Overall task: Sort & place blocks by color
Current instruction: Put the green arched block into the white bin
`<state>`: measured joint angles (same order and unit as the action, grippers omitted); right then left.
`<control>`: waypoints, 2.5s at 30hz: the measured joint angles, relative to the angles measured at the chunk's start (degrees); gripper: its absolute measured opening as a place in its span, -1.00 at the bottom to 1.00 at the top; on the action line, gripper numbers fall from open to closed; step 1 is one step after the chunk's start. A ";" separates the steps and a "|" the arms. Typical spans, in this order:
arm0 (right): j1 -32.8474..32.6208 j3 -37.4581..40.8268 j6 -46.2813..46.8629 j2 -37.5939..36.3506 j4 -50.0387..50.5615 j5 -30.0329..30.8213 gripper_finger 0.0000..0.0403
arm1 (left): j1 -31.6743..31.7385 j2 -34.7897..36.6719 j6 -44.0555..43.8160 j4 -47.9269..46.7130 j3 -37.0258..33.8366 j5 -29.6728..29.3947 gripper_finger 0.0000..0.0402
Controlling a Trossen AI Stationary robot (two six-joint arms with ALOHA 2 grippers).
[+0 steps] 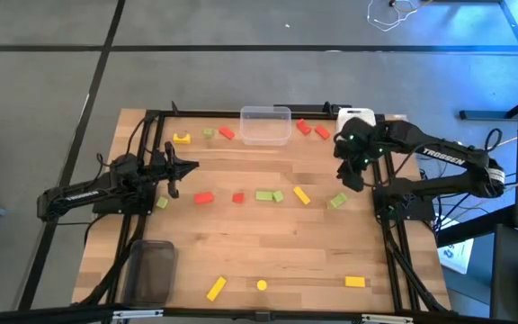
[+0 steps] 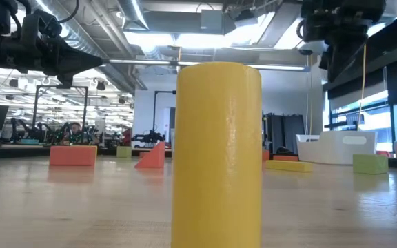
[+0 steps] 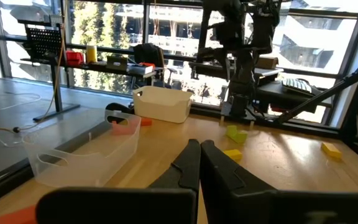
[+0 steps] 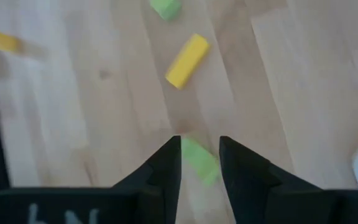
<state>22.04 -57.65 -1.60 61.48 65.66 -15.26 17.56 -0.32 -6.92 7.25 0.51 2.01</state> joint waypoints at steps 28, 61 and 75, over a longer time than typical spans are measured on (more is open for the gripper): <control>-11.98 0.00 34.67 18.24 2.78 3.35 -0.46 | 0.00 0.02 13.31 0.04 -0.02 -4.31 -1.00; -16.30 0.02 40.48 36.15 -0.32 7.75 -0.46 | 0.00 -0.04 11.86 -0.79 -0.02 0.52 -1.00; -16.28 0.02 40.34 36.73 -0.30 6.66 -0.46 | 0.00 -0.04 11.82 -0.81 -0.02 0.50 -1.00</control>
<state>5.76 -57.63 38.74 98.21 65.36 -8.60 17.56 -0.36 4.91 6.44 0.49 2.50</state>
